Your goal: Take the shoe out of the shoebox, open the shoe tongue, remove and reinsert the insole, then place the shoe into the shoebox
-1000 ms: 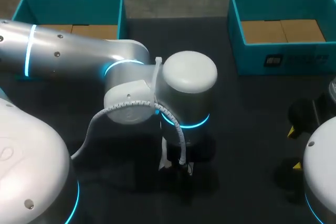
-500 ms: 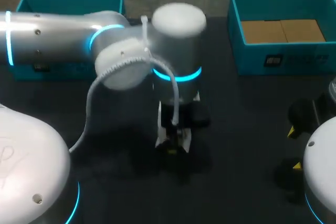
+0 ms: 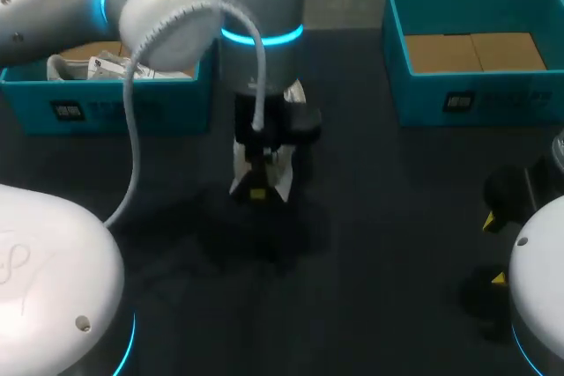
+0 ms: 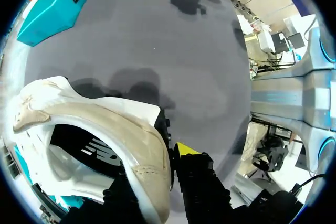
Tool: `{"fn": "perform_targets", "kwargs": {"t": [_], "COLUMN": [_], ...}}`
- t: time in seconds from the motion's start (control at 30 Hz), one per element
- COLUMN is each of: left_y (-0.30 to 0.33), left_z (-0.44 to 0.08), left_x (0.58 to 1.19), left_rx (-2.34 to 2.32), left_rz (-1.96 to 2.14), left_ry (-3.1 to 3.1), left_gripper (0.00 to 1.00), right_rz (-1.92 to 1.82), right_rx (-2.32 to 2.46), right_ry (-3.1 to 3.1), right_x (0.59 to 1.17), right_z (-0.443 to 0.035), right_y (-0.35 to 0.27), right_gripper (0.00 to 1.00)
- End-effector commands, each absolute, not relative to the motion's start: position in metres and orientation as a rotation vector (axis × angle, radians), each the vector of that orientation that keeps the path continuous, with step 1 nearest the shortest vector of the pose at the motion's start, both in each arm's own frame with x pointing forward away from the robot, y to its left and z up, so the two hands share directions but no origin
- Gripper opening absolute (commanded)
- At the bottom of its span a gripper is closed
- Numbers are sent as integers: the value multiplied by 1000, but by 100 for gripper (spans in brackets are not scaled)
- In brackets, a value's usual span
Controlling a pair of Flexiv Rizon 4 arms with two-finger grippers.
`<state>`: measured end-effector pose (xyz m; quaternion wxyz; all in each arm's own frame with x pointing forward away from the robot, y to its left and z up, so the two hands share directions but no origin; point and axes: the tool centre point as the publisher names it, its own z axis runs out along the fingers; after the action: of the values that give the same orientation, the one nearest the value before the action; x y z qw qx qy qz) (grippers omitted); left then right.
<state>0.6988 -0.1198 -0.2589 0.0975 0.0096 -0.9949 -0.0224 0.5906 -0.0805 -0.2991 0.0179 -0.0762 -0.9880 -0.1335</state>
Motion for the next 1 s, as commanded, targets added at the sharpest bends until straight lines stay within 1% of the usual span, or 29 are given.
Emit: {"fn": "perform_targets", "kwargs": {"t": [0.03, 0.33, 0.6, 1.0], "left_y": [-99, -88, -76, -37], "left_z": [-211, -193, -162, -120], "left_x": [712, 741, 767, 812], "left_rx": [68, 75, 120, 56], "left_rz": [-50, -74, -46, -45], "left_ry": [-2977, -2957, -2988, -2966], "left_gripper": [0, 0, 0, 0], "right_rz": [-412, -412, -412, -412], "right_rx": [-237, -237, -237, -237], "right_ry": [-3072, -3072, -3072, -3072], "right_x": [589, 589, 589, 589], "right_z": [-300, -300, -300, -300], "right_y": [-81, -81, -81, -81], "right_gripper": [100, 100, 100, 100]}}
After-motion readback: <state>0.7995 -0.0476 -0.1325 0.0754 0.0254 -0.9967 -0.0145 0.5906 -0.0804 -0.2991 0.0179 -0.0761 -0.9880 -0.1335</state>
